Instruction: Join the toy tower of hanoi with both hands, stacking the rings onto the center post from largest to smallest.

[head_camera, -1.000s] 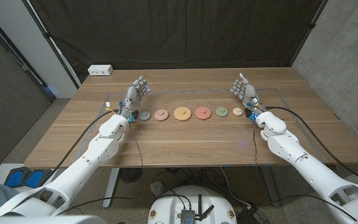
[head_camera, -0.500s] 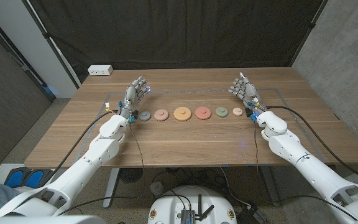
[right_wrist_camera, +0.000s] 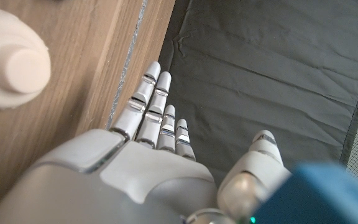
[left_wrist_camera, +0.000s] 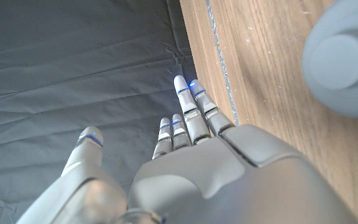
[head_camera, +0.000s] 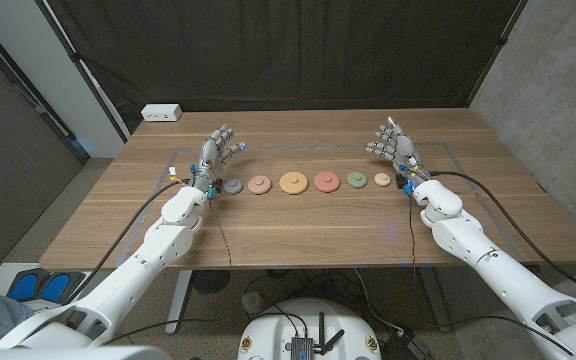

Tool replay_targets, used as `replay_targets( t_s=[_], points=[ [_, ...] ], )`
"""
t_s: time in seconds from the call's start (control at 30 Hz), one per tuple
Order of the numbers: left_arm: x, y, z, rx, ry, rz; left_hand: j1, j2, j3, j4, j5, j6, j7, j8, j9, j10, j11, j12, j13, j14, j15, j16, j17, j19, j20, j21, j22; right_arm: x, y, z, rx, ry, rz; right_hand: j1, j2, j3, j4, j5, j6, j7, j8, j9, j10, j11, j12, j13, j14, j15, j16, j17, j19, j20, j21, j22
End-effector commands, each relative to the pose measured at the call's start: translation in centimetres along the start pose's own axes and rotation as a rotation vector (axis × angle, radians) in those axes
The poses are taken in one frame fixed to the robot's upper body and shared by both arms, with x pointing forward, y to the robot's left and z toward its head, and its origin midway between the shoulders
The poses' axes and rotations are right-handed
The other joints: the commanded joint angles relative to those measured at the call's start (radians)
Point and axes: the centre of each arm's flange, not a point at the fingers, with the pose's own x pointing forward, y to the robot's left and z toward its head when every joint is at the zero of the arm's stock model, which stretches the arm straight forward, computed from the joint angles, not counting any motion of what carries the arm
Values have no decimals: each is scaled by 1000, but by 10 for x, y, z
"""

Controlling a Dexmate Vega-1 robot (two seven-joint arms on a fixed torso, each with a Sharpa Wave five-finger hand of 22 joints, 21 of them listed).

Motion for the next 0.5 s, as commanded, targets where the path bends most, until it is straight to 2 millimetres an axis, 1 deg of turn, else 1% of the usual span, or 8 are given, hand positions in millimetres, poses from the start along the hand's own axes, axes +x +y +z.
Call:
replay_targets(
  t_s=[0.03, 0.1, 0.17, 0.2, 0.27, 0.4, 0.47, 0.5],
  points=[
    [-3, -2, 1, 10, 3, 10, 3, 18, 2, -2, 5, 14, 2, 7, 5, 15, 4, 5, 6, 46, -9, 26, 17, 48, -3, 25, 12, -1, 0, -2, -14, -10, -18, 2, 8, 5, -6, 5, 14, 3, 8, 4, 13, -4, 7, 7, 55, -13, 26, 16, 39, -12, 18, 4],
    [-4, -2, 0, 7, 2, 16, 9, 22, 2, -7, 5, 27, 10, 9, 5, 30, 6, 8, 7, 97, -20, 57, 34, 86, -6, 44, 20, -1, -1, -1, -15, -12, -24, 2, 8, 5, -6, 5, 20, 2, 9, 4, 16, -5, 9, 9, 78, -27, 38, 25, 58, -19, 26, 6],
    [-6, -1, 0, 9, 1, 24, 14, 25, 2, -9, 5, 34, 10, 10, 5, 42, 5, 10, 8, 129, -31, 78, 45, 107, -8, 56, 26, -2, -1, -1, -17, -15, -25, 1, 9, 5, -6, 5, 21, -1, 9, 4, 19, -5, 11, 11, 105, -32, 51, 33, 70, -20, 32, 8],
    [-6, -1, 0, 9, 1, 27, 19, 27, 1, -12, 5, 35, 10, 9, 6, 45, 3, 9, 8, 146, -37, 92, 53, 120, -14, 64, 30, -2, -1, -1, -21, -17, -24, 1, 10, 5, -6, 5, 21, 0, 8, 5, 21, -7, 13, 13, 124, -46, 62, 42, 81, -25, 38, 10],
    [-7, -1, 0, 13, 0, 31, 24, 28, 1, -14, 5, 38, 11, 8, 6, 50, 1, 9, 9, 169, -40, 109, 62, 137, -18, 73, 35, -2, -1, -1, -20, -18, -28, 1, 9, 5, -6, 5, 24, 0, 9, 5, 24, -6, 15, 16, 145, -61, 75, 53, 103, -33, 50, 15],
    [-8, -1, 2, 17, -7, 37, 35, 30, -1, -20, 5, 54, 16, 11, 6, 61, 5, 8, 10, 191, -48, 139, 82, 172, -25, 95, 46, -2, 0, -1, -23, -22, -35, 1, 9, 5, -6, 6, 39, -2, 13, 6, 34, -4, 21, 22, 189, -76, 103, 77, 130, -43, 72, 29],
    [-9, -2, 2, 19, -10, 39, 41, 32, -2, -21, 5, 60, 17, 12, 6, 66, 5, 8, 11, 205, -54, 155, 93, 189, -31, 105, 52, -2, 1, -1, -16, -21, -41, 1, 9, 4, -6, 6, 43, -2, 14, 6, 36, -3, 23, 25, 209, -86, 117, 92, 147, -49, 87, 38],
    [-9, -2, 2, 21, -11, 39, 45, 32, -3, -23, 5, 60, 17, 10, 7, 67, 6, 6, 11, 210, -57, 166, 102, 204, -39, 115, 57, -2, 1, -1, -21, -23, -39, 1, 9, 4, -7, 7, 46, -2, 14, 6, 38, -4, 24, 27, 218, -93, 124, 99, 153, -51, 94, 42]
  ],
)
